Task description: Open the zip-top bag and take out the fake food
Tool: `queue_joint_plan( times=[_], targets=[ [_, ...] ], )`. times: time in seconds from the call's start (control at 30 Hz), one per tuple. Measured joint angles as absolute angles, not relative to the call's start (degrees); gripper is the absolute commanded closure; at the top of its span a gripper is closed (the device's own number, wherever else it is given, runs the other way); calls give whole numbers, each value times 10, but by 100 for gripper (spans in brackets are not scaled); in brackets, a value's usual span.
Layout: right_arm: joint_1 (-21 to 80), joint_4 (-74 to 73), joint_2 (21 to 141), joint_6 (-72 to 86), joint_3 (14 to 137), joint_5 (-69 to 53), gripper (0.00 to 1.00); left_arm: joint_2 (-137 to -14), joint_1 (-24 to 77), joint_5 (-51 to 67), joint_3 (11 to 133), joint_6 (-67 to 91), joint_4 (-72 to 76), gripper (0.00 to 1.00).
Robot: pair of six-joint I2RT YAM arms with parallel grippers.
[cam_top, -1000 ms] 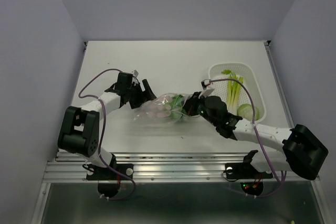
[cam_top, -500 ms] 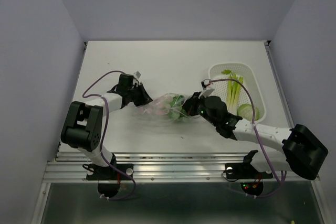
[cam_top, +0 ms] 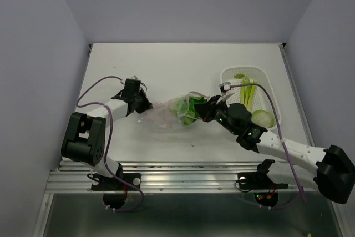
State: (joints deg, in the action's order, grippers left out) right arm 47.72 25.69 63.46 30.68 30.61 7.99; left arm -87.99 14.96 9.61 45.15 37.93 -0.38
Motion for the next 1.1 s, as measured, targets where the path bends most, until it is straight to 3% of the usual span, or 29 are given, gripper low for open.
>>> queue_joint_plan(
  times=[0.57,1.1],
  targets=[
    [477,253,486,277,263,144,99,-880,128,-10,452,397,-44,100],
    [476,262,550,179,352,343,99,-883,124,-31,452,349,-43,100]
  ],
)
